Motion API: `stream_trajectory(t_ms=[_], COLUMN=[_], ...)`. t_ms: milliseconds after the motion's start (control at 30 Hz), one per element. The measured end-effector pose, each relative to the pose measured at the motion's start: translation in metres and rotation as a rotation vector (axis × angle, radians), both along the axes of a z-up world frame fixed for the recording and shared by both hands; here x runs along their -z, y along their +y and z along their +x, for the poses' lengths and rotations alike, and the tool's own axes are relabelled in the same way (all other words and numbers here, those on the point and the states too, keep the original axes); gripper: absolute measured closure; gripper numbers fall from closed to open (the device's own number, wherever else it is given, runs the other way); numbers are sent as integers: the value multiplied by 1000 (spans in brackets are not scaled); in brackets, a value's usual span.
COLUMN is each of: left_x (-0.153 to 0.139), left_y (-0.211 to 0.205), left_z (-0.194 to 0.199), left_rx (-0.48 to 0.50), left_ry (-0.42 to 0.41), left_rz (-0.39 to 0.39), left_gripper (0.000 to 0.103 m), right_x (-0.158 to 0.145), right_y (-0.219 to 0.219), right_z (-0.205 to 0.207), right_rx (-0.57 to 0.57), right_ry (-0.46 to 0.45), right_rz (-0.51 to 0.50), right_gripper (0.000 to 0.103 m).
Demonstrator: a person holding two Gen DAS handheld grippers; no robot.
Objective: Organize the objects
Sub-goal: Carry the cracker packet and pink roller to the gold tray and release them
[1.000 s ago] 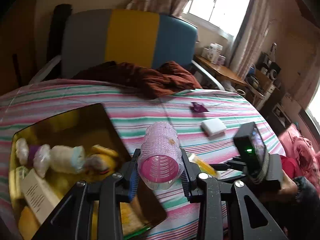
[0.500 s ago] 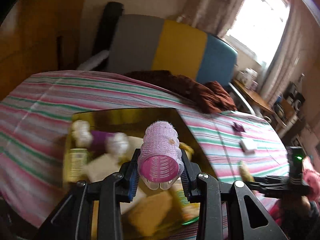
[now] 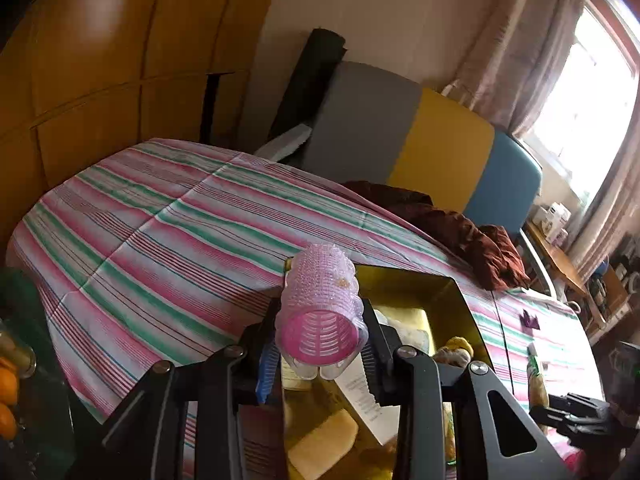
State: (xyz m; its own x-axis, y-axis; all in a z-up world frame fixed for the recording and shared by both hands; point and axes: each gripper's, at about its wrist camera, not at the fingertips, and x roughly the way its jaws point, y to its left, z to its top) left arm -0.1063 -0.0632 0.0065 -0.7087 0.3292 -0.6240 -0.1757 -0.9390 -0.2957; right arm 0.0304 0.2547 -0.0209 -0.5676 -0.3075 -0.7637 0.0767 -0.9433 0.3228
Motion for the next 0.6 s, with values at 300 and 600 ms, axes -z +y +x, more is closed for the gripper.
stream_trajectory(t_ms=[300, 600], left_x=[17, 29], left_y=[13, 46], left_z=[-12, -31], left_rx=[28, 77], left_ry=[-45, -63], left_rz=[11, -6], left_gripper=[67, 67], right_x=[4, 4], right_y=[-32, -46], right_z=[-19, -35], right_rx=[-38, -43], right_ry=[-18, -21], right_rz=[10, 24], right_gripper=[55, 55])
